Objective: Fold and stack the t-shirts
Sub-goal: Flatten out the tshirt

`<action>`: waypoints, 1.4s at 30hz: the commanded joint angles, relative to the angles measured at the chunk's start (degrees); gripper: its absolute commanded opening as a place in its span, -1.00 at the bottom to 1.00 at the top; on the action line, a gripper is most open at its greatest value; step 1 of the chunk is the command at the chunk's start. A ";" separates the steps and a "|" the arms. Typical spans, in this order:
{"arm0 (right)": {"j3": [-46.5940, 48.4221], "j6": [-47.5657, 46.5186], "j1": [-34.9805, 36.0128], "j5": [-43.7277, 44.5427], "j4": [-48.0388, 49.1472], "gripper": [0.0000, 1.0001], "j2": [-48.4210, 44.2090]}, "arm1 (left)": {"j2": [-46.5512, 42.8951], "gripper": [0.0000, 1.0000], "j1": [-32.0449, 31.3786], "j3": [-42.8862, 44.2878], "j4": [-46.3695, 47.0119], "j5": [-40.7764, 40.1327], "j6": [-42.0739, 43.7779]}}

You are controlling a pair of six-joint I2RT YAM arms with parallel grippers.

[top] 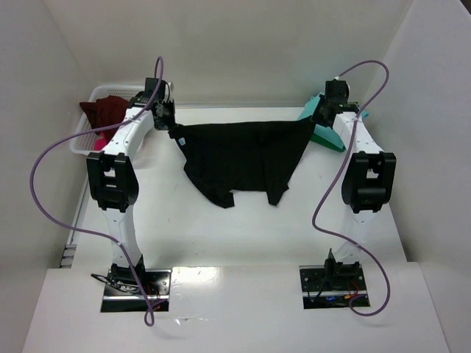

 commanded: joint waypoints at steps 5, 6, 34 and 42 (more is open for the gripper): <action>-2.59 -0.33 -2.94 3.64 1.77 -1.00 -7.41 | -1.69 -1.00 0.93 4.98 -1.48 -4.95 2.06; -2.59 -0.81 -2.94 3.16 1.30 -1.00 -8.06 | -2.41 -1.00 0.93 4.98 -1.48 -3.83 2.06; -10.44 0.09 -2.94 -7.76 -3.91 -1.00 -49.98 | -39.42 -1.00 0.93 -5.77 -0.87 6.49 4.87; -31.63 6.12 -2.94 -16.74 -13.83 -0.71 -61.97 | -57.53 -0.70 0.93 -31.29 -3.94 16.48 -3.82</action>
